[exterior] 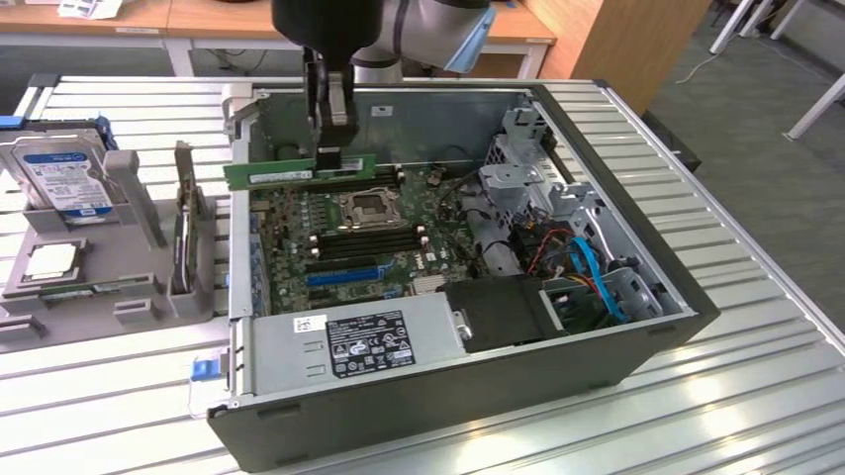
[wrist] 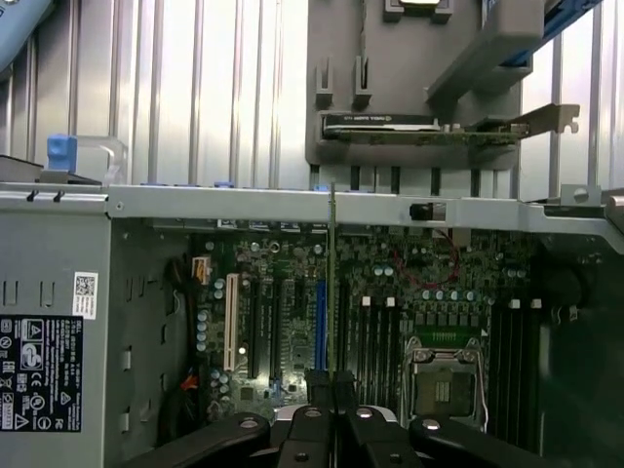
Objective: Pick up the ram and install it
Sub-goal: 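Pick up the ram and move it above insertion slot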
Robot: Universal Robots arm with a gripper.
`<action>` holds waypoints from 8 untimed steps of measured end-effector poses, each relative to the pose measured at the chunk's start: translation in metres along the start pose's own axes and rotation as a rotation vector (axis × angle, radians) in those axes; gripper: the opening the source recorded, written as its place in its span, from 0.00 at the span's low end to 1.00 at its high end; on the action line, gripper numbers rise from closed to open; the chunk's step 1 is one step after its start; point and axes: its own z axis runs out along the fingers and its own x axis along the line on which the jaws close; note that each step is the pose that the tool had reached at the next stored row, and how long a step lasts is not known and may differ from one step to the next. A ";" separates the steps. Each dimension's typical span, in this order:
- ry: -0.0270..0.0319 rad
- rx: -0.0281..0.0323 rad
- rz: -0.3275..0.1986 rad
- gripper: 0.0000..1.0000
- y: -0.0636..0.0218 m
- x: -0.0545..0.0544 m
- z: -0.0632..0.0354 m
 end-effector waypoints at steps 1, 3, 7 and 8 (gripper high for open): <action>0.0000 0.0000 0.000 0.12 -0.0016 0.000 0.0000; 0.0000 0.0000 0.000 0.12 -0.0048 0.000 -0.0001; 0.0000 0.0000 0.000 0.12 -0.0118 0.000 -0.0002; 0.0000 0.0000 0.000 0.12 -0.0139 0.000 -0.0002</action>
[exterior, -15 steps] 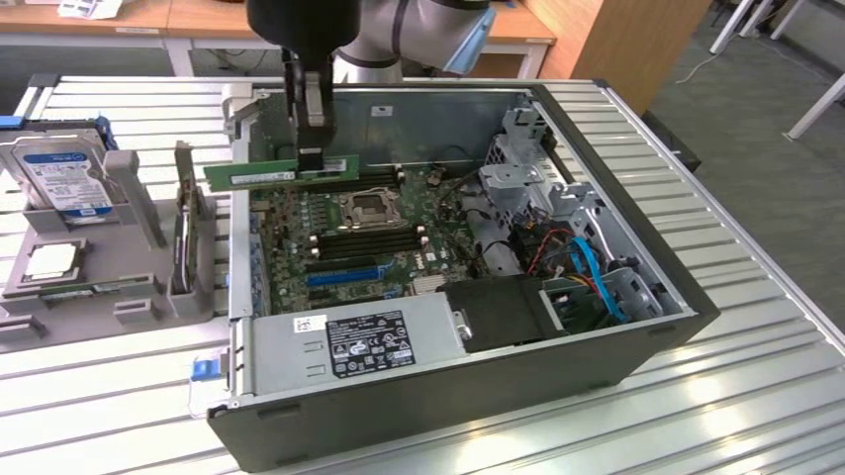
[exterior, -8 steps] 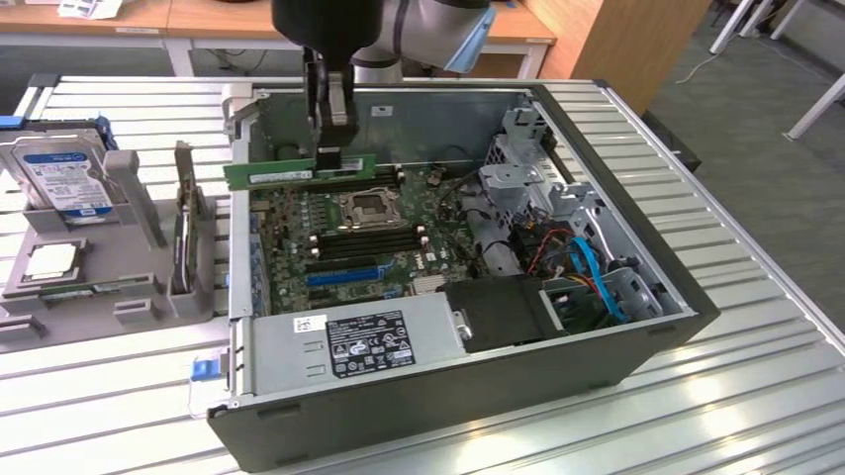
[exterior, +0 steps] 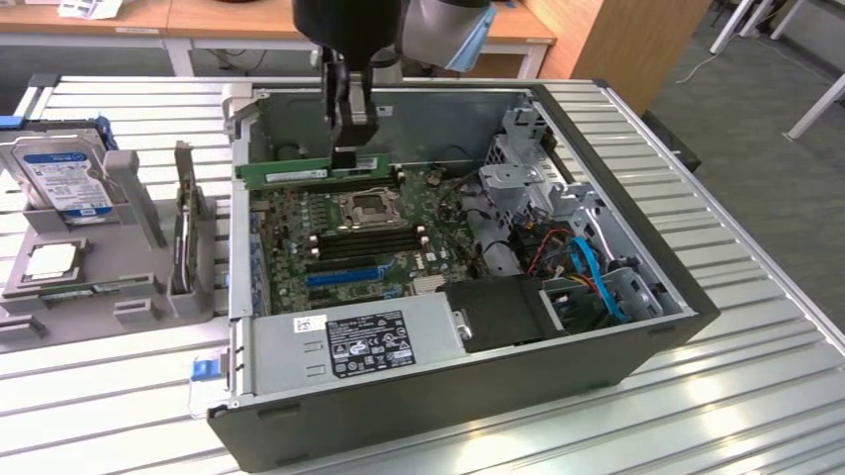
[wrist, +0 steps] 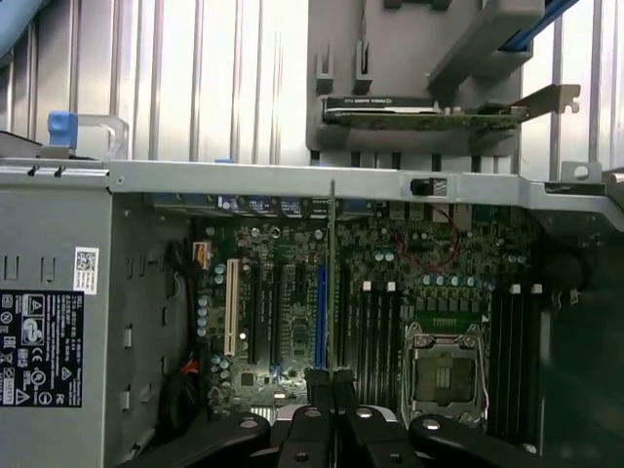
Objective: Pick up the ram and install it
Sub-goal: 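Pick up the ram and move it above insertion slot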
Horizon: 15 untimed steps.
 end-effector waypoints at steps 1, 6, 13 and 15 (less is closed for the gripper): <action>0.0001 0.0000 0.000 0.12 -0.0021 0.000 -0.0001; 0.0000 0.0000 0.000 0.12 -0.0120 0.000 -0.0002; 0.0001 -0.0001 0.000 0.12 -0.0268 0.000 -0.0004; 0.0001 -0.0002 0.000 0.12 -0.0309 0.000 -0.0005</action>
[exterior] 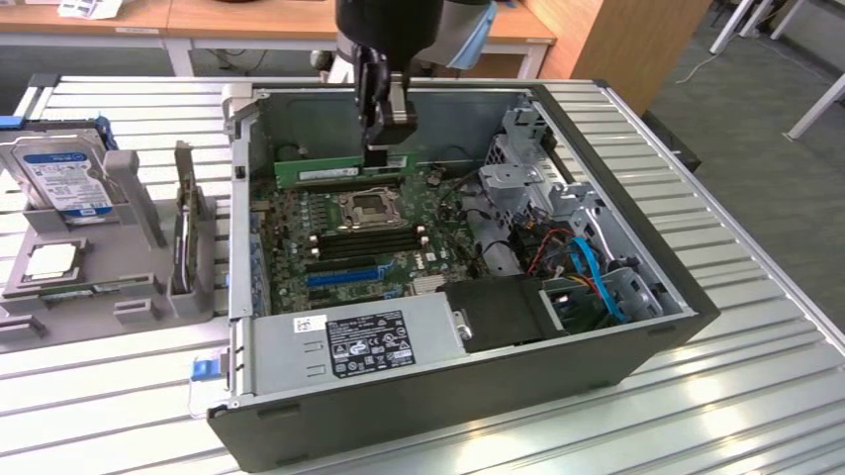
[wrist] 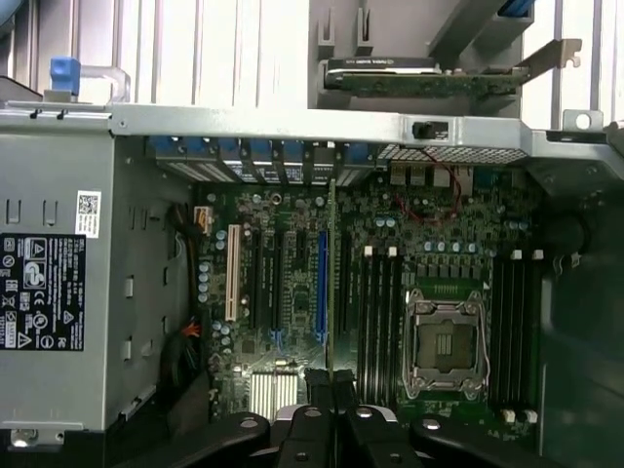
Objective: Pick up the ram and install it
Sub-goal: 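Pick up the ram and move it above insertion slot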
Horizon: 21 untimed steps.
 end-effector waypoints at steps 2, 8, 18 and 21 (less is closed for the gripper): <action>0.0000 0.0000 0.000 0.12 -0.0037 0.000 -0.0001; 0.0000 -0.0001 0.000 0.12 -0.0066 0.000 -0.0001; -0.0037 -0.0607 0.001 0.12 -0.0079 0.000 0.0001; -0.0036 -0.0607 0.001 0.12 -0.0079 0.000 0.0001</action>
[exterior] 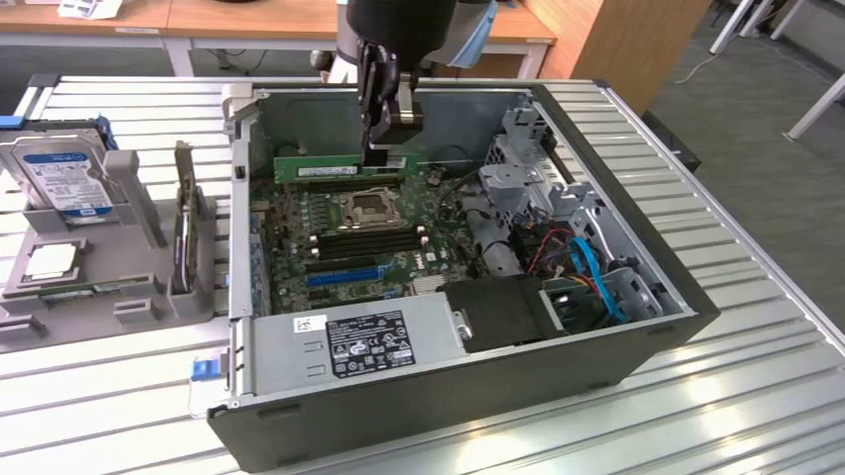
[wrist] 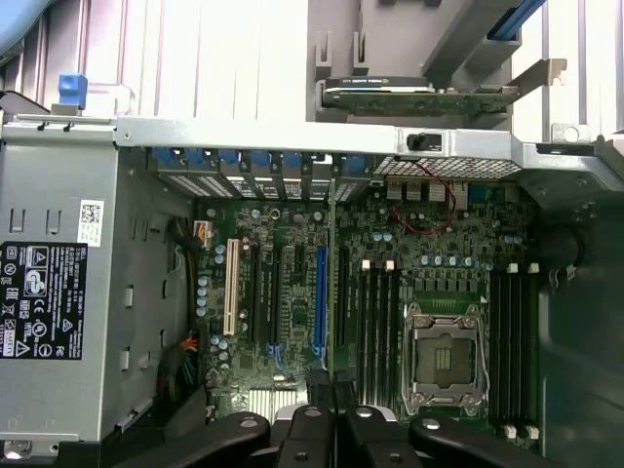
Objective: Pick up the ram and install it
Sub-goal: 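Pick up the ram and move it above insertion slot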
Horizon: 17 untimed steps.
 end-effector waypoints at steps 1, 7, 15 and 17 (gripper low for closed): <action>0.0000 0.0000 0.000 0.12 0.0000 0.000 0.0000; -0.0001 0.0000 0.000 0.12 -0.0101 0.000 -0.0007; -0.0001 0.0001 0.000 0.12 -0.0164 0.000 -0.0012; -0.0002 0.0033 0.000 0.12 -0.0164 0.000 -0.0011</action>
